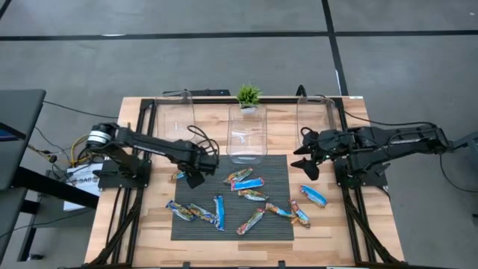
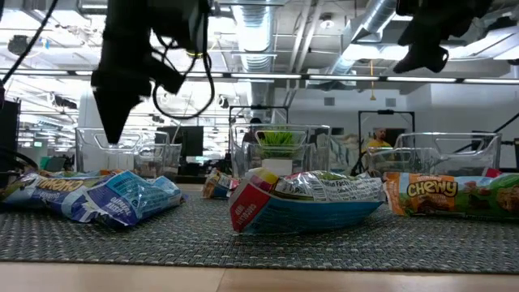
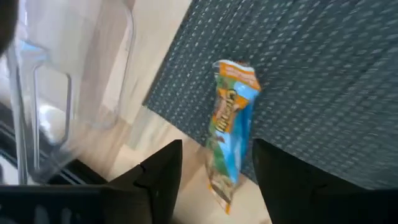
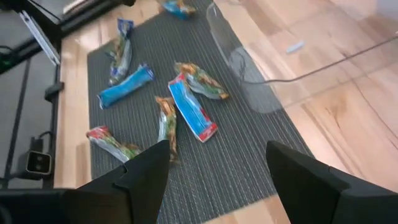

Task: Pick and place Granola Bars by type
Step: Put the yellow granola bar into the left transparent bin

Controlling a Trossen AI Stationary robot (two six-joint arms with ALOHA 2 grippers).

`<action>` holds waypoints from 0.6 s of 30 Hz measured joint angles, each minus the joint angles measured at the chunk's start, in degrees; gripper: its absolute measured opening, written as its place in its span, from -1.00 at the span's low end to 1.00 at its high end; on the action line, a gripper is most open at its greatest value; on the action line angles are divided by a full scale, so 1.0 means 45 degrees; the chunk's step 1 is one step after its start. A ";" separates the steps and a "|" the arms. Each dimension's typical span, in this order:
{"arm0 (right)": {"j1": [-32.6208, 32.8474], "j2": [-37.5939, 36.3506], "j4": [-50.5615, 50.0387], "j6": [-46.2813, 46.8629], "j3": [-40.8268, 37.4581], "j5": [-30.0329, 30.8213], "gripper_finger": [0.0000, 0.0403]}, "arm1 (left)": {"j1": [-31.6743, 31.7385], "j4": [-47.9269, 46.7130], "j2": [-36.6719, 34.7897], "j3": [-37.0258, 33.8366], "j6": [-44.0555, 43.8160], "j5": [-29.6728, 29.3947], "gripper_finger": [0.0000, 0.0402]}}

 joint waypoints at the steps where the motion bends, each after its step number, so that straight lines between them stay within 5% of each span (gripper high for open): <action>1: 0.0000 0.0023 -0.0110 -0.0039 -0.0002 -0.0033 0.29 | 0.0003 0.0234 0.0165 -0.0108 0.0114 -0.0060 -0.05; 18: -0.0194 -0.0005 0.0828 -0.1690 -0.0005 0.0114 0.29 | -0.0025 0.2269 0.0486 -0.2899 -0.1234 0.0652 -0.05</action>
